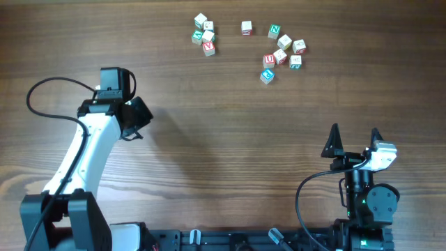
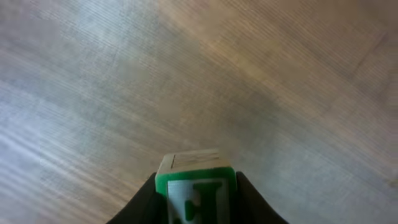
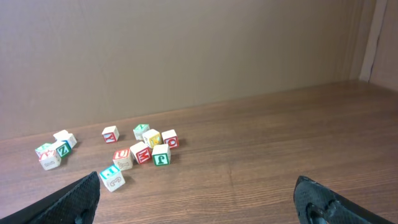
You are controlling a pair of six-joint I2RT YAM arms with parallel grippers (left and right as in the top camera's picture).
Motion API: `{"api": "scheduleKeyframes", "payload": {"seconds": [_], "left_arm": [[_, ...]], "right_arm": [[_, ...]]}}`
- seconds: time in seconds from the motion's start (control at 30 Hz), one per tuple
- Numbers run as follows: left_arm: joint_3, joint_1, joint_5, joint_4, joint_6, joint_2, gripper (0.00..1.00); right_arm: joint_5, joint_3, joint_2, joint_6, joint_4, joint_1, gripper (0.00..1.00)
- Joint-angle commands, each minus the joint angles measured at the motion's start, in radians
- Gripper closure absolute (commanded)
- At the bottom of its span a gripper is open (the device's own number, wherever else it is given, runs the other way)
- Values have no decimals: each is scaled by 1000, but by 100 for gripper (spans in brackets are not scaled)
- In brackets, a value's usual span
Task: Form a circle
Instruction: 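Carry the green block down-left and set it on the table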
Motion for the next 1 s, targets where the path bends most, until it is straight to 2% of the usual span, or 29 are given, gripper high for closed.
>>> {"api": "scheduleKeyframes", "payload": {"seconds": [0.0, 0.13, 0.23, 0.3, 0.47, 0.7, 0.77, 0.9, 0.97], "left_arm": [[-26, 3, 10, 51, 2, -7, 93], [-111, 4, 2, 142, 6, 8, 89], [-188, 3, 3, 251, 93, 8, 89], [-195, 3, 4, 294, 134, 8, 89], [-195, 3, -15, 448, 133, 8, 85], [-195, 3, -15, 457, 132, 9, 82], [-195, 3, -17, 439, 69, 9, 83], [-195, 3, -141, 371, -247, 9, 76], [-195, 3, -147, 374, -376, 9, 76]], "right_arm": [[17, -1, -5, -18, 3, 4, 0], [17, -1, -5, -18, 3, 4, 0], [16, -1, -5, -18, 3, 4, 0], [16, -1, -5, -18, 3, 4, 0], [17, -1, -5, -18, 3, 4, 0], [16, -1, -5, -18, 3, 4, 0], [17, -1, -5, -18, 3, 4, 0], [16, -1, -5, -18, 3, 4, 0], [17, -1, -5, -18, 3, 4, 0]]}}
